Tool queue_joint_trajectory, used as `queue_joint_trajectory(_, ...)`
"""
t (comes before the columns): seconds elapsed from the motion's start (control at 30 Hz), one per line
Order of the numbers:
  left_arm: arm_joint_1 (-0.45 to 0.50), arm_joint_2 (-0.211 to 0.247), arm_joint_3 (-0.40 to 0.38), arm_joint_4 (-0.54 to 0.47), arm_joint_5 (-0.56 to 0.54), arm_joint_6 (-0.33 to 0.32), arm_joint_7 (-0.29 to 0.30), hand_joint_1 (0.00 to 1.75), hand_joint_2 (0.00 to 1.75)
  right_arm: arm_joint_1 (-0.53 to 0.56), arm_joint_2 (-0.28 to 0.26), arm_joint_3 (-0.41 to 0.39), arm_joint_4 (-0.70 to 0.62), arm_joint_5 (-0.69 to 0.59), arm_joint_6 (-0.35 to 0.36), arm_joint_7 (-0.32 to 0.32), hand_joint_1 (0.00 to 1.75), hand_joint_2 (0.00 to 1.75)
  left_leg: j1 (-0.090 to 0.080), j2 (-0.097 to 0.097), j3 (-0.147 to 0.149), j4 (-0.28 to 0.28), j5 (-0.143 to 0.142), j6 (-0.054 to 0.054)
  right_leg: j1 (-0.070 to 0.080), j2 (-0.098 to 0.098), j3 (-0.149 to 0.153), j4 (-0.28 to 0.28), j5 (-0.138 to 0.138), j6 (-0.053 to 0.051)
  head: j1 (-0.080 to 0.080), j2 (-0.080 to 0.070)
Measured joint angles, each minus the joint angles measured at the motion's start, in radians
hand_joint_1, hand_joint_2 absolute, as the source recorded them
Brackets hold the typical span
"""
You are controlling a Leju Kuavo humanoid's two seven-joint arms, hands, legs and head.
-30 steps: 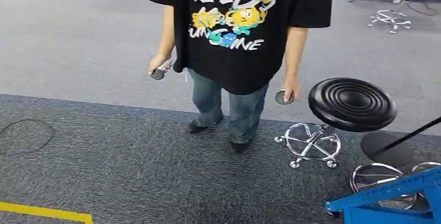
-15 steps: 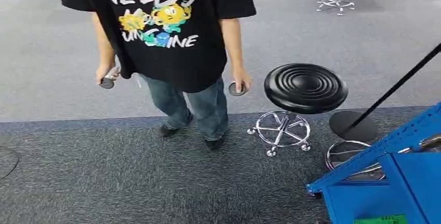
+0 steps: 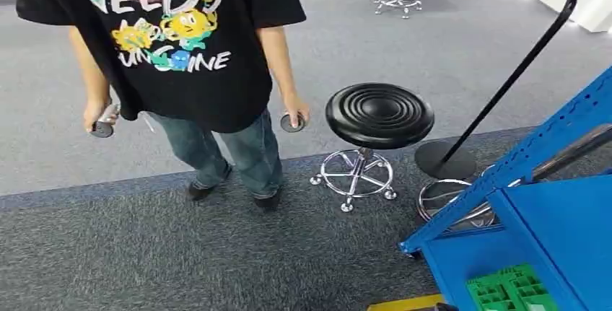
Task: Take the parts from the cabinet and place them on the table.
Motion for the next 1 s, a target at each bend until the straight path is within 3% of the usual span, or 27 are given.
queue_joint_trajectory(0.1,-0.001,0.000,0.000,0.000,-0.005,-0.002,0.000,0.00,0.00,-0.001,0.000,0.000,-0.003,-0.002,0.001,0.001,0.00,0.00,-0.004,0.000,0.000,0.002,0.001,0.009,-0.002,-0.002,0.001,-0.004,0.004,0.005,0.001,0.000)
queue_joint_trajectory(0.17,-0.001,0.000,0.000,0.000,-0.006,-0.005,0.000,0.00,0.00,-0.002,0.000,0.000,-0.003,-0.003,0.002,0.003,0.00,0.00,-0.007,0.000,-0.003,0.005,0.002,0.012,-0.006,-0.003,0.002,-0.005,0.007,0.019,0.000,0.000)
queue_joint_trajectory(0.23,-0.001,0.000,0.000,0.000,-0.006,-0.007,0.000,0.00,0.00,-0.003,0.000,0.000,-0.003,-0.004,0.002,0.004,0.00,0.00,-0.009,0.000,-0.005,0.008,0.001,0.014,-0.010,-0.003,0.001,-0.005,0.007,0.040,0.000,0.000)
queue_joint_trajectory(0.3,-0.001,0.000,0.000,0.000,-0.007,-0.007,0.001,0.00,0.00,-0.002,0.000,0.000,-0.004,-0.007,0.005,0.008,0.00,0.00,-0.010,0.000,-0.005,0.011,0.000,0.016,-0.010,-0.003,0.001,-0.005,0.007,0.046,0.000,0.000)
queue_joint_trajectory(0.33,-0.002,0.001,0.000,-0.001,-0.008,-0.007,0.002,0.00,0.00,-0.002,0.001,0.000,-0.004,-0.010,0.007,0.009,0.00,0.00,-0.015,0.000,-0.007,0.022,-0.001,0.025,-0.017,0.000,0.001,-0.015,0.013,0.059,-0.001,0.000)
queue_joint_trajectory(0.4,-0.004,0.000,0.000,-0.002,-0.010,-0.007,0.002,0.00,0.00,-0.002,0.003,0.000,-0.004,-0.013,0.009,0.010,0.00,0.00,-0.014,0.007,-0.001,0.004,0.008,0.041,-0.014,0.013,-0.009,-0.021,0.018,0.072,-0.001,0.000)
queue_joint_trajectory(0.43,-0.005,-0.003,0.000,-0.002,-0.011,-0.007,0.002,0.00,0.00,-0.003,0.003,0.000,-0.006,-0.016,0.008,0.010,0.00,0.00,0.000,0.026,0.009,-0.023,0.022,0.047,-0.013,0.000,-0.010,-0.013,0.012,0.070,-0.001,0.000)
queue_joint_trajectory(0.47,-0.005,-0.004,0.000,-0.002,-0.015,-0.007,0.002,0.00,0.00,-0.004,0.003,0.000,-0.007,-0.018,0.009,0.010,0.00,0.00,-0.003,0.034,0.014,-0.035,0.026,0.053,-0.005,-0.052,-0.031,0.022,-0.014,0.067,0.003,0.000)
queue_joint_trajectory(0.5,-0.006,-0.004,0.000,-0.003,-0.015,-0.007,0.002,0.00,0.00,-0.006,0.003,0.000,-0.007,-0.020,0.011,0.011,0.00,0.00,-0.003,0.048,0.014,-0.036,0.028,0.055,-0.004,-0.082,-0.067,0.087,-0.052,0.068,0.008,0.000)
queue_joint_trajectory(0.57,-0.001,-0.004,0.000,-0.003,-0.017,-0.007,0.003,0.00,0.00,-0.009,0.003,0.000,-0.008,-0.023,0.016,0.011,0.00,0.00,-0.005,0.079,0.012,-0.035,0.024,0.052,-0.011,-0.104,-0.150,0.253,-0.123,0.073,0.010,0.000)
queue_joint_trajectory(0.6,0.000,-0.003,0.000,-0.003,-0.017,-0.007,0.004,0.00,0.00,-0.007,0.003,0.000,-0.008,-0.028,0.015,0.010,0.00,0.00,-0.005,0.094,0.011,-0.035,0.022,0.049,-0.014,-0.108,-0.175,0.305,-0.134,0.077,0.009,0.000)
queue_joint_trajectory(0.63,-0.001,-0.003,0.000,-0.003,-0.018,-0.007,0.005,0.00,0.00,-0.005,0.003,-0.001,-0.008,-0.031,0.013,0.010,0.00,0.00,-0.004,0.106,0.012,-0.034,0.020,0.046,-0.019,-0.111,-0.171,0.299,-0.118,0.081,0.011,0.000)
queue_joint_trajectory(0.67,-0.002,-0.004,0.000,-0.003,-0.018,-0.007,0.005,0.00,0.00,-0.004,0.003,-0.002,-0.008,-0.032,0.013,0.009,0.00,0.00,-0.002,0.118,0.013,-0.032,0.017,0.039,-0.025,-0.117,-0.139,0.243,-0.081,0.085,0.010,0.000)
queue_joint_trajectory(0.7,-0.002,-0.005,0.000,-0.003,-0.018,-0.007,0.005,0.00,0.00,-0.004,0.003,-0.002,-0.008,-0.033,0.013,0.009,0.00,0.00,0.002,0.128,0.013,-0.025,0.012,0.031,-0.030,-0.127,-0.090,0.152,-0.039,0.090,0.010,0.000)
queue_joint_trajectory(0.73,-0.002,-0.005,0.000,-0.003,-0.019,-0.007,0.005,0.00,0.00,-0.005,0.003,-0.002,-0.008,-0.035,0.013,0.009,0.00,0.00,0.007,0.138,0.012,-0.013,0.004,0.020,-0.035,-0.152,-0.033,0.055,-0.001,0.098,0.010,0.000)
queue_joint_trajectory(0.77,-0.002,0.001,0.000,-0.005,-0.021,-0.007,0.005,0.00,0.00,-0.008,0.009,-0.002,-0.008,-0.035,0.014,0.008,0.00,0.00,0.005,0.145,0.009,0.000,-0.005,0.008,-0.031,-0.183,-0.013,0.019,-0.017,0.100,0.013,0.000)
queue_joint_trajectory(0.8,-0.003,-0.001,0.000,-0.006,-0.021,-0.007,0.005,0.00,0.00,-0.010,0.012,-0.002,-0.009,-0.036,0.014,0.007,0.00,0.00,0.000,0.154,0.007,0.018,-0.019,-0.005,-0.030,-0.170,-0.007,0.016,-0.007,0.084,0.011,0.000)
queue_joint_trajectory(0.83,-0.003,0.000,0.000,-0.006,-0.022,-0.006,0.005,0.00,0.00,-0.012,0.013,-0.002,-0.010,-0.036,0.013,0.007,0.00,0.00,0.002,0.156,0.009,0.016,-0.018,-0.008,-0.028,-0.161,-0.012,0.031,-0.013,0.070,0.007,0.000)
queue_joint_trajectory(0.9,-0.006,-0.001,0.000,-0.007,-0.026,-0.007,0.006,0.00,0.00,-0.010,0.012,-0.004,-0.012,-0.036,0.013,0.007,0.00,0.00,0.007,0.169,0.015,0.020,-0.021,-0.014,-0.022,-0.145,-0.019,0.040,-0.017,0.058,0.004,0.000)
queue_joint_trajectory(0.93,-0.007,-0.003,0.000,-0.007,-0.028,-0.007,0.006,0.00,0.00,-0.009,0.012,-0.006,-0.013,-0.036,0.013,0.009,0.00,0.00,0.014,0.164,0.014,0.024,-0.029,-0.021,-0.023,-0.135,-0.018,0.038,-0.015,0.049,0.003,0.000)
queue_joint_trajectory(0.97,-0.008,-0.003,0.000,-0.007,-0.029,-0.006,0.006,0.00,0.00,-0.009,0.012,-0.006,-0.013,-0.035,0.013,0.009,0.00,0.00,0.018,0.120,0.008,0.047,-0.055,-0.024,-0.023,-0.130,-0.018,0.038,-0.013,0.044,0.001,0.000)
queue_joint_trajectory(1.0,-0.008,-0.003,0.000,-0.007,-0.030,-0.006,0.006,0.00,0.00,-0.010,0.012,-0.006,-0.014,-0.035,0.013,0.009,0.00,0.00,0.017,0.089,-0.020,0.113,-0.099,-0.023,-0.021,-0.119,-0.019,0.038,-0.011,0.038,0.000,0.000)
